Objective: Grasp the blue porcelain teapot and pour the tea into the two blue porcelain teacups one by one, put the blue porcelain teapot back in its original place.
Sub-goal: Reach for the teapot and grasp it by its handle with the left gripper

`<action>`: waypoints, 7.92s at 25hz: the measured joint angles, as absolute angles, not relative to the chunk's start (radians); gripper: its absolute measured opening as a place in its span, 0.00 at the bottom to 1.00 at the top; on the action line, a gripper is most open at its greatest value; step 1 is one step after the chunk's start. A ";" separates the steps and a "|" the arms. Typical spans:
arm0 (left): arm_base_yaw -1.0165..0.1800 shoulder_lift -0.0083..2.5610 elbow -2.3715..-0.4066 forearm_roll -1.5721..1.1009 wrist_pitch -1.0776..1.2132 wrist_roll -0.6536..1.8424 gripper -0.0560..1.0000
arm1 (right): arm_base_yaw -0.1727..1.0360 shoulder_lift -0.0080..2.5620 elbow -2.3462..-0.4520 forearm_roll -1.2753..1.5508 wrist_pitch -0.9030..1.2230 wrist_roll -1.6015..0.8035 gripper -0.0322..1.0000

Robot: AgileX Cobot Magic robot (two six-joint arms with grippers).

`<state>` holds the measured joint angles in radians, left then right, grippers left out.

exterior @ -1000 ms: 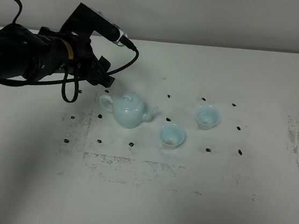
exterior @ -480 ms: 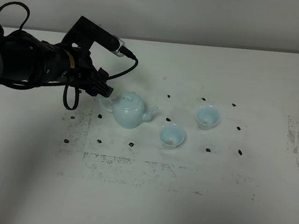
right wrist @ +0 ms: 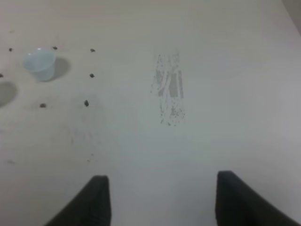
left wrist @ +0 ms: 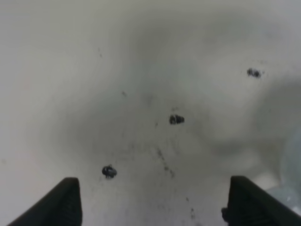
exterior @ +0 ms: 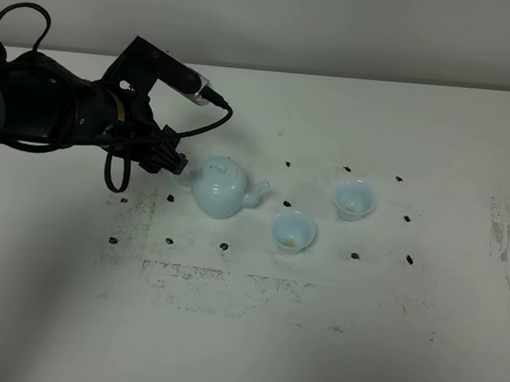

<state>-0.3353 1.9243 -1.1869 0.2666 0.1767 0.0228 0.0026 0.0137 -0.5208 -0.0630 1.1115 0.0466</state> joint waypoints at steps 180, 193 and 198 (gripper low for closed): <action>-0.384 1.802 -1.198 -0.006 0.490 0.732 0.56 | 0.003 0.014 -0.520 -0.063 1.112 0.047 0.49; -0.381 1.915 -1.394 -0.041 0.745 0.708 0.47 | 0.003 0.014 -0.520 -0.063 1.112 0.047 0.49; -0.383 1.947 -1.458 -0.042 0.839 0.712 0.47 | 0.003 0.014 -0.520 -0.063 1.112 0.047 0.49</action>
<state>-0.3830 1.9470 -1.4582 -0.0420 0.8394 0.7115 0.0026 0.0137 -0.5200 -0.0630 1.1115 0.0466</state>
